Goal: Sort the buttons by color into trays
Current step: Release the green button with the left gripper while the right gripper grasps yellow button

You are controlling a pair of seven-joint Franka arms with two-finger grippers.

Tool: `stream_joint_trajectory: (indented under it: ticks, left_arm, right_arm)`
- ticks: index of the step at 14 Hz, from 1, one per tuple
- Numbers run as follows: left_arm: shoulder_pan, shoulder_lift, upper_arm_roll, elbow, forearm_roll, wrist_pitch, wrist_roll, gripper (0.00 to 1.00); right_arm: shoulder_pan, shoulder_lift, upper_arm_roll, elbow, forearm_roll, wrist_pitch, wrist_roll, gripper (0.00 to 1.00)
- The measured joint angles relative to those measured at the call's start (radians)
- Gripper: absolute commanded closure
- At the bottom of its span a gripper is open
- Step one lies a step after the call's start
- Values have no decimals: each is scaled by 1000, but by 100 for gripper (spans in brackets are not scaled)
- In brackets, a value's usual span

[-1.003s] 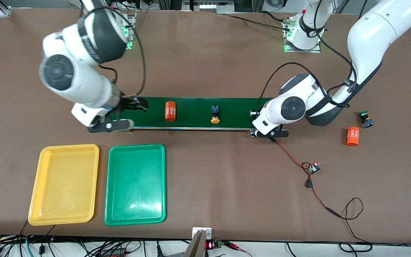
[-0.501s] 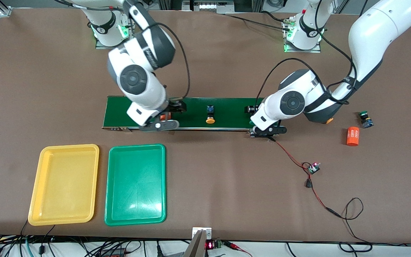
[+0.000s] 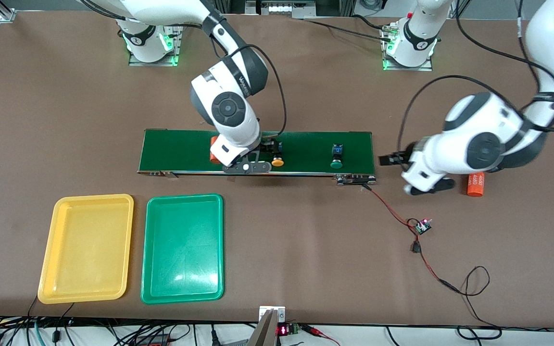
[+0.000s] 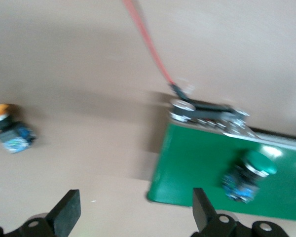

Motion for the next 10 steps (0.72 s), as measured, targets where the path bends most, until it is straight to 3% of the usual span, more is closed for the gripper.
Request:
stream_joint_trajectory:
  ticks: [4, 8, 9, 10]
  left_arm:
    - [175, 5, 9, -110, 37, -11, 28, 0]
    - [237, 17, 22, -201, 226, -3, 34, 0]
    - [237, 18, 32, -204, 280, 11, 54, 0]
    - [237, 18, 45, -204, 328, 34, 89, 0]
  right_arm:
    - [25, 19, 0, -1, 0, -1, 43, 0]
    - [65, 59, 0, -1, 0, 1, 72, 0]
    - [71, 65, 0, -1, 0, 1, 76, 2]
    - [74, 70, 0, -1, 0, 1, 77, 12]
